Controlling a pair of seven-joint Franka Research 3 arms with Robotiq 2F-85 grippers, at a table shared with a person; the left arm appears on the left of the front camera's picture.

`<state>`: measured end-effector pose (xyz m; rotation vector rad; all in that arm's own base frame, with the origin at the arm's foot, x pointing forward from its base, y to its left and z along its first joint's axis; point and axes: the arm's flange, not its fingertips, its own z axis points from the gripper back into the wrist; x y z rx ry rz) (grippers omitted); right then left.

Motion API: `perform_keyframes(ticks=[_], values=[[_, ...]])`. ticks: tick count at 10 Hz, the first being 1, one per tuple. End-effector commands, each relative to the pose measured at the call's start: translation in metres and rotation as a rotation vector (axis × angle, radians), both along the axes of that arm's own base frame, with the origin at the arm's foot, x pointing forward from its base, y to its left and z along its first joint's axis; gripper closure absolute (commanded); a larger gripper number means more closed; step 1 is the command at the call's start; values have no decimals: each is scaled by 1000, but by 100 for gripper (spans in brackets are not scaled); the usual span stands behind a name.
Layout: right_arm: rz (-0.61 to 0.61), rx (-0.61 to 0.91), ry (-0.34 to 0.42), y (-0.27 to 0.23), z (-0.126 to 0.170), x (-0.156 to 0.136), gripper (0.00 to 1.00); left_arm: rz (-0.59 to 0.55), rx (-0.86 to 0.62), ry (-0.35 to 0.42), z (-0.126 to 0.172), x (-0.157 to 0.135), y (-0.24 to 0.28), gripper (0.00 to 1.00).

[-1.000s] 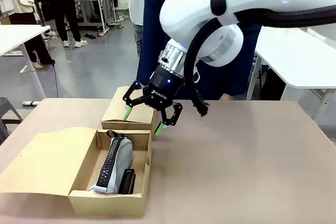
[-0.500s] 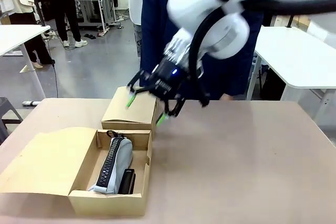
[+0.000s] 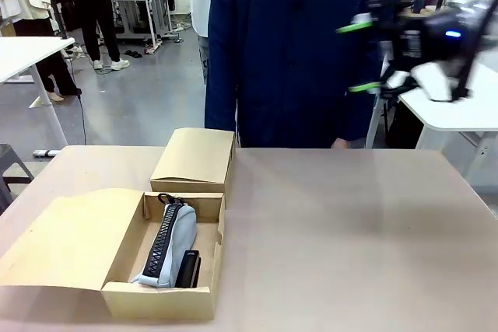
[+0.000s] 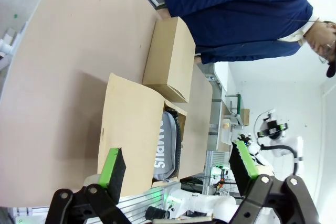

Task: Place items inside the box.
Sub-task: Pick up a Pencil pouch or Stapler and place it inside the Mailer Box closest to the robot.

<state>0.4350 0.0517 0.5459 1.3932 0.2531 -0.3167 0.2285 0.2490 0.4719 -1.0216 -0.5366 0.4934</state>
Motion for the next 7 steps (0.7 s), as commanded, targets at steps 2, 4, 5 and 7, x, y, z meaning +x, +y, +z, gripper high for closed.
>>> perform_keyframes(ticks=[2,4,5,7], values=[[-153,21,-8,-69,-45,-52,0,-6,-3,-27,-1,1,0,0],[-62,-231,147,-66,-62,-55,0,-6,-3,-27,-1,1,0,0],[-90,-343,211,-43,-66,-32,0,-6,-3,-27,-1,1,0,0],[-137,-81,85,-88,-69,-60,0,-6,-3,-27,-1,1,0,0]])
